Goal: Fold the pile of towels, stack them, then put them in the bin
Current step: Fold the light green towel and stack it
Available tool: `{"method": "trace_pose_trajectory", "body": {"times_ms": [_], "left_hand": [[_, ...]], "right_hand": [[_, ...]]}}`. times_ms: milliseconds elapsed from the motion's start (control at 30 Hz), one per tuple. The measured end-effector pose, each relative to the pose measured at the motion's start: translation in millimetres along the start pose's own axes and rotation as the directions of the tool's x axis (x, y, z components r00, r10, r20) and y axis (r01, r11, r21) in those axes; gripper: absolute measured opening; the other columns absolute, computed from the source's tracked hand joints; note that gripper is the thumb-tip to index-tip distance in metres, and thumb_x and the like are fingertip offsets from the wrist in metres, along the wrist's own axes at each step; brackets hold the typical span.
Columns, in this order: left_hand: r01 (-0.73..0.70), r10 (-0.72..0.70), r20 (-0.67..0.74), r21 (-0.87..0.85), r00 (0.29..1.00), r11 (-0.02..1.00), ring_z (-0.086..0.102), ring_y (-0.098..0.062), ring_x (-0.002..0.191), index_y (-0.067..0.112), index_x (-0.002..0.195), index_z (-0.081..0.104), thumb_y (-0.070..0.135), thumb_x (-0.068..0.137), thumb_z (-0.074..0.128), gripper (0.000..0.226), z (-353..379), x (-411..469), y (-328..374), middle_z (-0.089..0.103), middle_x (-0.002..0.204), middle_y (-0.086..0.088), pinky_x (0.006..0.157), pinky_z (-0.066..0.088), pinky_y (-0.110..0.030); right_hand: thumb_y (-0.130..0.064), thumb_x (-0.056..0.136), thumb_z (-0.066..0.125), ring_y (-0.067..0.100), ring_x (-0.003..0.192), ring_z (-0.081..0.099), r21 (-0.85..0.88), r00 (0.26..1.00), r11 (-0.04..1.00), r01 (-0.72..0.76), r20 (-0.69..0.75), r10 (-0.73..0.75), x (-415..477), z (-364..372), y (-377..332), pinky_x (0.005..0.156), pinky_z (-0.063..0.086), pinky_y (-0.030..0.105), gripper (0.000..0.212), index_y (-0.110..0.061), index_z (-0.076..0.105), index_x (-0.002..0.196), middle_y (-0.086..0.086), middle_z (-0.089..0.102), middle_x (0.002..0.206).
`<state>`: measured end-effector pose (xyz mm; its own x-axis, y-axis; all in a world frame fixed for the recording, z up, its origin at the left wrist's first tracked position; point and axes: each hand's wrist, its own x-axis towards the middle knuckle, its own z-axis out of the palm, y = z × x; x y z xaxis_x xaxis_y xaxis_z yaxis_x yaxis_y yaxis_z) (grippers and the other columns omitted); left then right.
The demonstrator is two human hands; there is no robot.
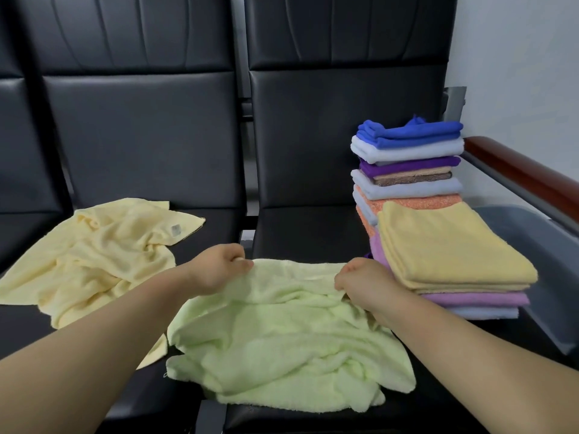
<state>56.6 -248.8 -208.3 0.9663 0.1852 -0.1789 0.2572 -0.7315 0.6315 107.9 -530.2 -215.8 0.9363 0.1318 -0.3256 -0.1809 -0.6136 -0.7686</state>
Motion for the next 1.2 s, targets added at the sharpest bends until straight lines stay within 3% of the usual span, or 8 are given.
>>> {"method": "trace_pose_trajectory", "body": {"times_ms": [133,267,333,433,600,833,1067,1200], "left_hand": [[-0.021,0.031,-0.138,0.071,0.99,0.997,0.042,-0.015,0.062,0.013,0.077,0.046,0.033,0.098,0.056,0.031,4,15,0,0.046,0.072,0.004,0.055,0.036,-0.03],[-0.018,0.04,-0.13,0.163,0.991,0.986,0.05,-0.015,0.066,0.013,0.085,0.054,0.039,0.095,0.059,0.029,12,26,-4,0.057,0.076,0.007,0.062,0.043,-0.034],[-0.034,0.057,-0.089,0.243,0.994,0.969,0.058,-0.011,0.073,0.024,0.086,0.059,0.043,0.095,0.061,0.02,20,31,-4,0.063,0.083,0.01,0.067,0.047,-0.032],[-0.041,0.059,-0.063,0.255,0.996,0.966,0.058,-0.006,0.078,0.03,0.09,0.062,0.045,0.095,0.063,0.016,27,38,-3,0.062,0.086,0.012,0.066,0.046,-0.027],[-0.039,0.062,-0.096,0.226,0.993,0.973,0.059,-0.005,0.081,0.029,0.093,0.061,0.038,0.093,0.066,0.01,28,45,-1,0.064,0.09,0.013,0.065,0.044,-0.025],[-0.066,0.084,-0.085,0.194,0.993,0.979,0.063,-0.009,0.078,0.029,0.084,0.062,0.034,0.096,0.059,0.013,30,49,-2,0.067,0.085,0.01,0.072,0.052,-0.031],[-0.071,0.081,-0.039,0.2,0.996,0.977,0.061,-0.01,0.088,0.031,0.101,0.058,0.036,0.093,0.064,0.011,36,52,1,0.059,0.101,0.013,0.078,0.052,-0.031],[-0.081,0.074,0.037,0.253,0.997,0.964,0.057,-0.013,0.082,0.03,0.092,0.055,0.037,0.094,0.062,0.011,33,53,3,0.046,0.104,0.01,0.075,0.047,-0.031]], "right_hand": [[-0.003,0.079,0.054,0.02,0.065,0.055,0.042,0.993,0.998,0.048,-0.114,-0.043,9,2,-1,0.054,0.042,0.031,0.015,-0.019,0.054,0.079,-0.001,0.058,0.077],[-0.013,0.082,0.067,0.026,0.081,0.068,0.045,0.993,0.998,0.038,-0.111,-0.033,13,3,-3,0.067,0.054,0.036,0.023,-0.016,0.063,0.104,0.005,0.069,0.09],[-0.024,0.086,0.07,0.029,0.084,0.067,-0.026,0.991,0.998,0.049,-0.122,-0.052,17,5,-4,0.077,0.057,0.043,0.023,-0.008,0.066,0.102,0.01,0.068,0.088],[-0.029,0.095,0.06,0.02,0.075,0.055,-0.212,0.983,0.972,0.1,-0.13,-0.129,24,7,-6,0.067,0.045,0.036,0.021,-0.013,0.058,0.082,0.001,0.06,0.082],[-0.02,0.095,0.052,0.018,0.083,0.058,-0.38,0.97,0.915,0.134,-0.14,-0.201,27,5,-13,0.062,0.044,0.031,0.007,-0.018,0.059,0.095,-0.002,0.062,0.092],[-0.002,0.096,0.051,0.019,0.077,0.048,-0.785,0.963,0.614,0.082,-0.096,-0.251,37,-3,-21,0.055,0.028,0.024,0.018,-0.015,0.043,0.086,-0.002,0.044,0.078],[-0.002,0.091,0.047,0.023,0.084,0.055,-0.755,0.978,0.647,0.105,-0.038,-0.204,49,2,-12,0.052,0.03,0.026,0.014,-0.013,0.043,0.099,0.0,0.05,0.084],[-0.007,0.092,0.049,0.019,0.088,0.048,-0.785,0.981,0.606,0.124,0.004,-0.195,46,1,-15,0.06,0.031,0.025,0.008,-0.015,0.048,0.093,0.003,0.056,0.101]]}}
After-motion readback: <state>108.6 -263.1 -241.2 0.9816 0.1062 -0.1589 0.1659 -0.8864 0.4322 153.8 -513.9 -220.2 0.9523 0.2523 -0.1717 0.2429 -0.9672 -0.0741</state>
